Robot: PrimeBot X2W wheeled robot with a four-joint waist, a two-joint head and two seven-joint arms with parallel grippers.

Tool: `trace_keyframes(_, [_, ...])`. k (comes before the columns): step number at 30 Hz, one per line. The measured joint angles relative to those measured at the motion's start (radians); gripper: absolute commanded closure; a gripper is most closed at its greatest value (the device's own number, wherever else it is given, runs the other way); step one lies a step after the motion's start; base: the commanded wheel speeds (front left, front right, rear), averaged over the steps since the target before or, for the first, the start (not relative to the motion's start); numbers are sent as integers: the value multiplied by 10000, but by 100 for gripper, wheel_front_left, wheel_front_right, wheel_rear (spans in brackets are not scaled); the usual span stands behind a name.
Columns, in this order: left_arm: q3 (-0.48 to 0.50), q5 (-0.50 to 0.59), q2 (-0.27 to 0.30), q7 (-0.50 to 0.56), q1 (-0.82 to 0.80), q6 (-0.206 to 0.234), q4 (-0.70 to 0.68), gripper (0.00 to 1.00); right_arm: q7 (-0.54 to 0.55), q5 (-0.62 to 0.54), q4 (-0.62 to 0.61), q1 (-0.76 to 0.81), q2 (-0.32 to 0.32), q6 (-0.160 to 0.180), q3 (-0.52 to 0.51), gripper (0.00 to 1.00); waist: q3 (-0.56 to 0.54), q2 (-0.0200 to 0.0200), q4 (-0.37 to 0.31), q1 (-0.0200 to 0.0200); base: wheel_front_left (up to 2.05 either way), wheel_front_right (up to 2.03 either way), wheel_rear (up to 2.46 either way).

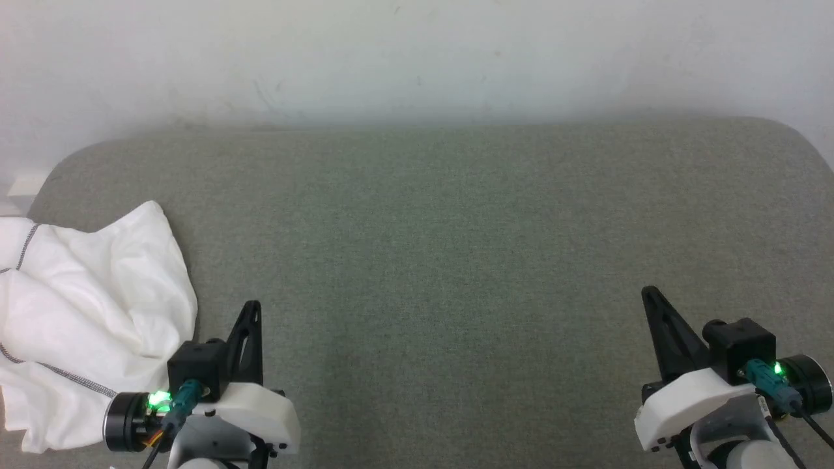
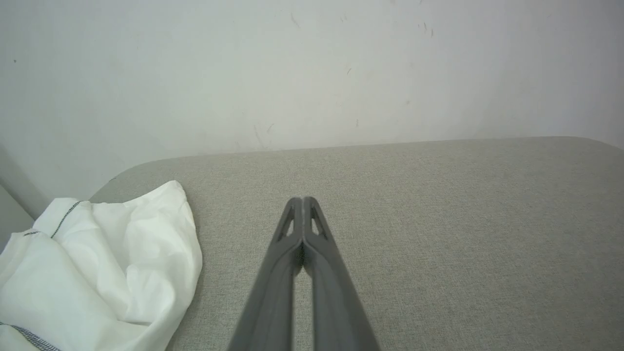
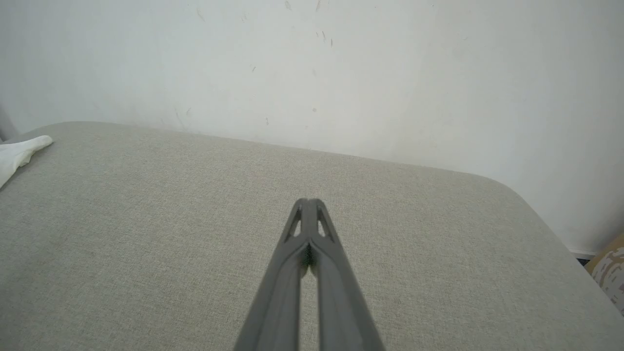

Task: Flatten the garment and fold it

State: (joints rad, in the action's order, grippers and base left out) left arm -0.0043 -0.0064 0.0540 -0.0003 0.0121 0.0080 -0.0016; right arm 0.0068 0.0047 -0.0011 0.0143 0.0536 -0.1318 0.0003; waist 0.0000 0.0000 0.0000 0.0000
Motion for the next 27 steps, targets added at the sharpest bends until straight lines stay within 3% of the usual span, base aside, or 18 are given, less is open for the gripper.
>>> trace_keyframes(20, [0,0,0,0,0,0,0,100,0,0,0,0,0,0,0,100,0,0,0,0,0,0,0])
trace_keyframes(21, [-2,-2,2,0,3,4,-2,0,6,2,0,4,0,0,0,0,0,0,0,0,0,0,0])
trace_keyframes(27, [-8,-2,6,0,5,13,-2,0,13,2,0,15,6,0,10,0,-1,0,-16,0,0,0,0])
